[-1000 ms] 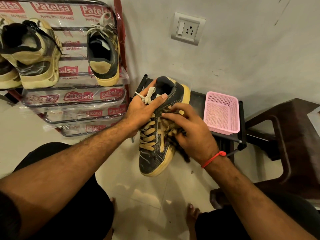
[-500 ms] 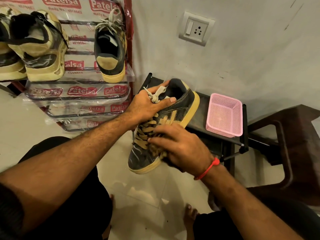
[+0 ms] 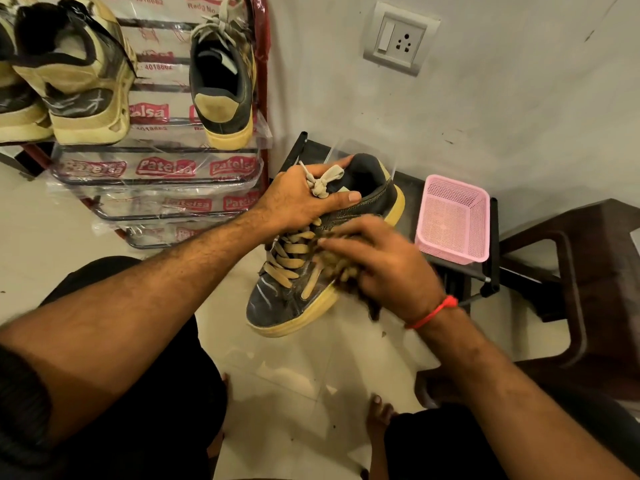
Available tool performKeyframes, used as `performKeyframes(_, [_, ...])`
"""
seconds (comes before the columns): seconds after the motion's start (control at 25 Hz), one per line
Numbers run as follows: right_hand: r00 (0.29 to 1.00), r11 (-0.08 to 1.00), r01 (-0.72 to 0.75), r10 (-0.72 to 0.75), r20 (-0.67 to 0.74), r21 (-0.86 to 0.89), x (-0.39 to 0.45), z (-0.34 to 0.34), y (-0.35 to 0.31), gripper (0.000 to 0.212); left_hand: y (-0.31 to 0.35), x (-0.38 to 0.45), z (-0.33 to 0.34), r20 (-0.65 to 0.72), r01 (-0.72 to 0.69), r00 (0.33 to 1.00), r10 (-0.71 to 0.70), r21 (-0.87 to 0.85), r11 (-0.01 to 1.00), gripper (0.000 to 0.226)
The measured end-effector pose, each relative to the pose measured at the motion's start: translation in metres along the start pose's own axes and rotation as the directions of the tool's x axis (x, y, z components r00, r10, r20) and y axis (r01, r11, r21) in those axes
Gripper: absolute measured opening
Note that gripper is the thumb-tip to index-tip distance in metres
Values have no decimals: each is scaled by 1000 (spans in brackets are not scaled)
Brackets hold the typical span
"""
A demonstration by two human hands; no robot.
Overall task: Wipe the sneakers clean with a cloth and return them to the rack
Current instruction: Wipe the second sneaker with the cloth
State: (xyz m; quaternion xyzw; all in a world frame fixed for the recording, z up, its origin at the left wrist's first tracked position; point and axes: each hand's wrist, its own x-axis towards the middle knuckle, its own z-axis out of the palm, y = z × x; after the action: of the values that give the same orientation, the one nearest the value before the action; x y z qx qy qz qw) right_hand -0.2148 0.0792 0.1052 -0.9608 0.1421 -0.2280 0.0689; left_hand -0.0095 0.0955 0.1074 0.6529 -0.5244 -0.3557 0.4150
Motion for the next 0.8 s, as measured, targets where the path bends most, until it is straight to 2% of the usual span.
performKeyframes(0.08, [970, 984, -177, 171, -175, -20, 4, -16, 23, 33, 2, 2, -1, -48, 10, 999, -9, 33, 999, 74])
performKeyframes(0.12, [958, 977, -213, 206, -201, -16, 5, -16, 24, 33, 2, 3, 0, -74, 22, 997, -19, 48, 999, 72])
performKeyframes(0.16, [965, 981, -191, 186, -183, -14, 4, -10, 17, 34, 3, 3, 0, -93, 34, 995, -28, 63, 997, 69])
performKeyframes(0.28, [997, 998, 66, -67, 27, 23, -2, 18, -27, 33, 2, 0, -2, -112, 48, 993, -32, 142, 989, 64])
performKeyframes(0.32, [995, 996, 79, -81, 63, 32, 0, 14, -22, 31, 2, 0, -4, -107, 42, 994, -26, 150, 988, 65])
performKeyframes(0.36, [999, 1000, 20, -21, 31, 21, 4, 6, -9, 31, 2, 0, -5, -105, 37, 994, -21, 152, 988, 65])
performKeyframes(0.44, [974, 984, -179, 176, -144, -7, 11, -14, 23, 34, 4, 1, -4, -109, 32, 994, -14, 161, 986, 64])
performKeyframes(0.48, [963, 977, -214, 210, -167, -2, 11, -17, 27, 35, 4, 2, -3, -118, 33, 993, -13, 166, 986, 64])
performKeyframes(0.52, [976, 985, -169, 169, -140, 12, 10, -13, 20, 35, 4, 3, -2, -130, 34, 991, -11, 172, 985, 63])
performKeyframes(0.6, [997, 996, 62, -65, 35, 66, 3, 10, -20, 32, 4, 2, -1, -146, 40, 989, -12, 192, 981, 62])
performKeyframes(0.64, [977, 983, 163, -173, 124, 89, -2, 17, -35, 31, 5, 1, -2, -145, 42, 989, -14, 196, 980, 63])
performKeyframes(0.68, [961, 975, 195, -211, 180, 103, -1, 15, -36, 31, 5, 0, -3, -139, 40, 990, -13, 196, 980, 63])
performKeyframes(0.72, [970, 983, 156, -171, 171, 93, 4, 9, -25, 32, 5, -1, -4, -132, 31, 991, -5, 196, 980, 64])
performKeyframes(0.8, [998, 998, -54, 55, -11, 20, 12, -9, 8, 35, 5, 0, -4, -121, 1, 992, 25, 206, 979, 65])
